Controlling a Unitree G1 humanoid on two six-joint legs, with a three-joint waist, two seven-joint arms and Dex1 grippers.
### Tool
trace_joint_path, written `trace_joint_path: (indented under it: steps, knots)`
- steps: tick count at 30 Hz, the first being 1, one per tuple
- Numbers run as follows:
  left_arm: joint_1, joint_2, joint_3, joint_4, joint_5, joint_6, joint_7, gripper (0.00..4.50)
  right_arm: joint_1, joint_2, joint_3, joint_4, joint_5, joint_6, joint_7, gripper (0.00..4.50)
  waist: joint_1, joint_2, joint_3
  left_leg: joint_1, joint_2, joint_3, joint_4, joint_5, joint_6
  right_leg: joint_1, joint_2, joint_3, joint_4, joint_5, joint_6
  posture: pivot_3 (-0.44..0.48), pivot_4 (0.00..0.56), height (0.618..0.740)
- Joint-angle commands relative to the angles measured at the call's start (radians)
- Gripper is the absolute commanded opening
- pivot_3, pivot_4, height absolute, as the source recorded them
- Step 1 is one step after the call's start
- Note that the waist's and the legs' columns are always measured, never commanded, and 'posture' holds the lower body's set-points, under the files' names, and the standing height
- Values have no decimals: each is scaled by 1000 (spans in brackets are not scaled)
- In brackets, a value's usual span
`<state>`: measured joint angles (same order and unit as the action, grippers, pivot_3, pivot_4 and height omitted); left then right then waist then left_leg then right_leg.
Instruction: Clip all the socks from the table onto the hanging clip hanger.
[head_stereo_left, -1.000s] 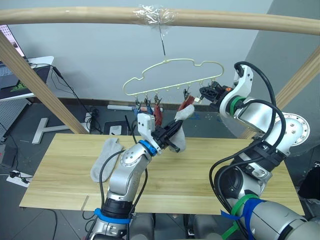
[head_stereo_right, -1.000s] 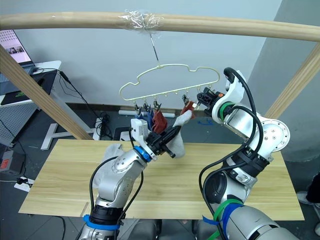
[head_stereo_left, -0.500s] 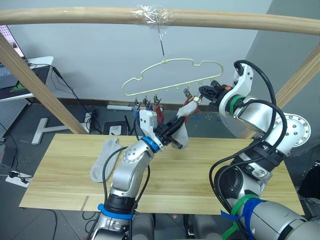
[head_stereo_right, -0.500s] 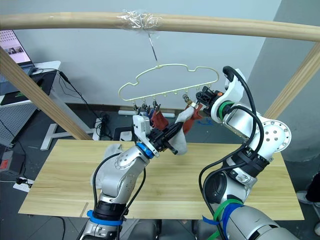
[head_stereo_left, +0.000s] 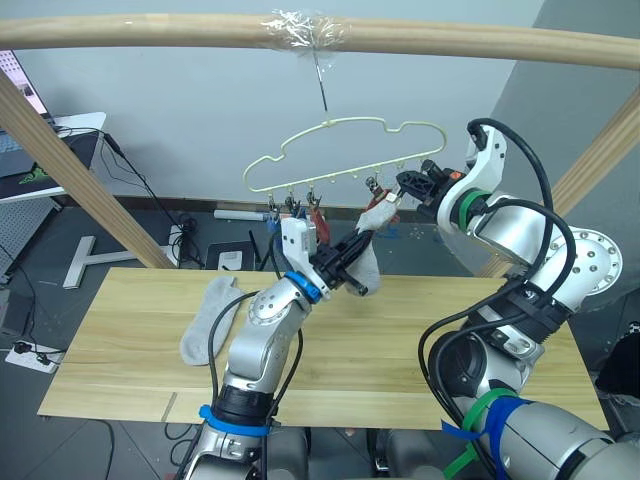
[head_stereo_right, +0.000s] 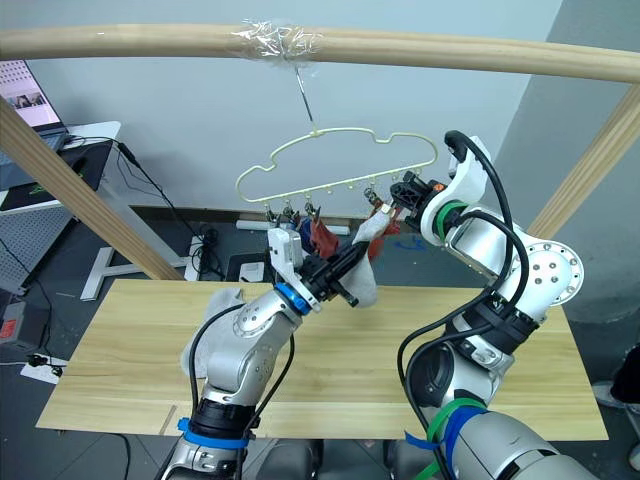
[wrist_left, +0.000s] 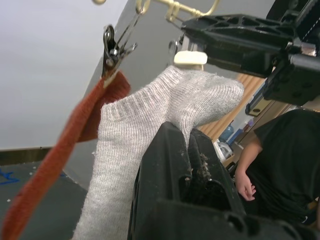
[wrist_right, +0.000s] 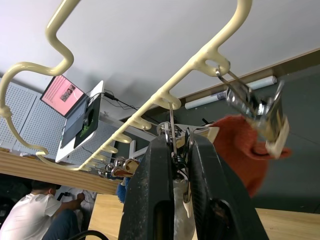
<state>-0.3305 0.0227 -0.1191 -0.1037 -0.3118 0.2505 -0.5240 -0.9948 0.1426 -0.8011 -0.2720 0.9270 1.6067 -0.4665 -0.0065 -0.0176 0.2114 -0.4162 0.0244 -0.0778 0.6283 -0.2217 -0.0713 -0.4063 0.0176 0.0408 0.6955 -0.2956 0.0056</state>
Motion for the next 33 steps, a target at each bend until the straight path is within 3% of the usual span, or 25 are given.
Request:
trace_joint_path:
  steps: [1, 9, 21, 26, 33]
  knots:
    - [-20, -8, -5, -6, -7, -26, 0, 25, -7, 98, -4, -14, 39, 8, -9, 98, 0, 0, 0, 0, 0, 0, 0, 0, 0, 0, 0, 0, 0, 0, 0, 58, 189, 740]
    - [-30, -15, -5, 2, -10, -32, 2, 25, 1, 94, 0, -7, 59, 8, -17, 98, 0, 0, 0, 0, 0, 0, 0, 0, 0, 0, 0, 0, 0, 0, 0, 58, 188, 740]
    - [-31, -11, -7, -8, -15, -26, -1, 0, 3, 73, -10, -2, 99, -2, 7, 4287, -2, 0, 0, 0, 0, 0, 0, 0, 0, 0, 0, 0, -1, 0, 1, 61, 183, 740]
    - [-22, -9, -15, -4, -18, -10, -7, 0, 25, -23, -31, -14, 213, 4, 69, 4406, -2, 0, 0, -1, 0, 0, 0, 0, 0, 0, 1, 0, -1, 0, 1, 55, 175, 740]
    - [24, -8, 2, 5, -116, 135, -34, 1961, 215, -221, 204, -176, 197, -49, 208, 4500, -5, 0, 0, -2, 0, 1, 0, 0, 0, 0, 0, 0, -5, 0, 1, 44, 168, 740]
